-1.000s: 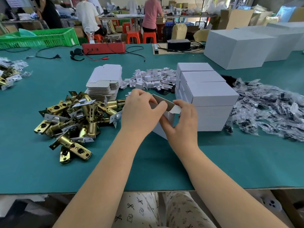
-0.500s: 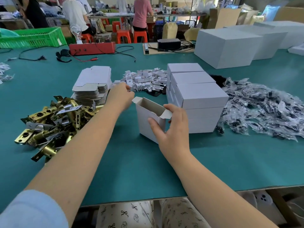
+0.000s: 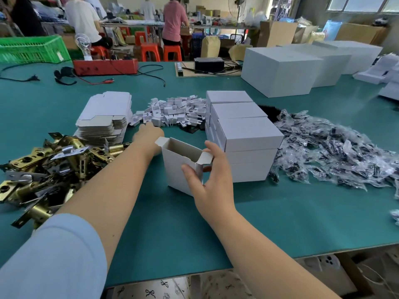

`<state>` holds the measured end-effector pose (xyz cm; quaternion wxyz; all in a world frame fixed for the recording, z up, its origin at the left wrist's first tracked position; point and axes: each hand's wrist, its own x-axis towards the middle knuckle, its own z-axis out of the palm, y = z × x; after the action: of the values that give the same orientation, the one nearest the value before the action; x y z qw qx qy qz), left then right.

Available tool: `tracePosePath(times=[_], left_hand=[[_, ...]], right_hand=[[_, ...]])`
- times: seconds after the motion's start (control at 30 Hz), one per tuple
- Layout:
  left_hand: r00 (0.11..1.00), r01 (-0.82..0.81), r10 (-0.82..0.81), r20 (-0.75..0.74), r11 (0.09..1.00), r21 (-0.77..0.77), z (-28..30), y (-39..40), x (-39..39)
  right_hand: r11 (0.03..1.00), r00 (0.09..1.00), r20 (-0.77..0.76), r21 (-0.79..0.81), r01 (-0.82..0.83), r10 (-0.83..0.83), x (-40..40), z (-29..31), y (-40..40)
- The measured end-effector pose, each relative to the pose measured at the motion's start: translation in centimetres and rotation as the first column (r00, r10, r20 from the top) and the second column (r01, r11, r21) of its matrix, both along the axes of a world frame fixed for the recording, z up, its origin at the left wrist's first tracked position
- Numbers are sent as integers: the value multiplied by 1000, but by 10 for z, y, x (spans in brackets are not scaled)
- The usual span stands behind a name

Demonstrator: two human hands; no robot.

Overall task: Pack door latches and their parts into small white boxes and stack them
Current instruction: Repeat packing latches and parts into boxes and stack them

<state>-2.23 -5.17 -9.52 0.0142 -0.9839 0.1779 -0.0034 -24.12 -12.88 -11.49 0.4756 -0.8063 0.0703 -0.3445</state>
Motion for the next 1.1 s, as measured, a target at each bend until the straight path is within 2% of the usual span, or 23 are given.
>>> tracePosePath(times=[0.03,0.13,0.2,0.27,0.33,0.37,0.4,0.47,0.53,0.57,0.6,0.63,0.73,0.77,0.9,1.0,1.1], left_hand=[[1000,9,-9,-3,1000,-12,0,1,0],[997,77,-77,-7,993,86,3,6,-5],[988,123,-135,72,982,145,4,9,-7],[968,166,-188,165,977,137,5,12,-9],[953,207,-191,236,977,-45,9,12,-13],[953,219,-157,259,948,-229,15,12,-16],[961,220,-113,251,863,-455,23,14,-21],[980,196,-147,137,551,-811,42,22,-36],[917,101,-397,31,157,-982,61,39,-61],[857,31,-515,17,18,-999,66,48,-74],[813,19,-581,33,-30,-999,69,55,-87],[800,63,-597,52,-2,-998,71,59,-100],[823,275,-558,107,226,-935,67,62,-126],[820,315,-561,118,269,-910,67,61,-131],[828,370,-550,110,389,-844,70,69,-135],[846,357,-531,48,497,-791,68,74,-130],[849,347,-528,15,535,-770,62,72,-127]], right_hand=[[999,1000,-7,30,-14,14,0,0,0],[996,999,-6,77,-43,44,2,1,-3],[996,999,7,75,-49,49,2,1,-4],[995,998,15,80,-64,63,4,-1,-4],[994,998,18,87,-68,67,4,-2,-4],[994,998,21,89,-68,67,4,-2,-4],[993,997,21,93,-70,68,5,-1,-4],[992,997,9,104,-73,73,6,-1,-5],[991,997,1,107,-74,75,6,-1,-5],[992,997,1,106,-73,74,7,-1,-5],[992,997,1,104,-73,73,6,0,-5],[993,997,1,99,-71,72,6,0,-5],[995,998,-11,77,-64,65,5,-1,-5],[996,998,-13,71,-61,62,5,-1,-5],[996,998,-11,71,-60,61,6,-1,-4],[995,997,-18,74,-71,72,6,-1,-4],[995,998,-12,73,-66,67,7,0,-4]])
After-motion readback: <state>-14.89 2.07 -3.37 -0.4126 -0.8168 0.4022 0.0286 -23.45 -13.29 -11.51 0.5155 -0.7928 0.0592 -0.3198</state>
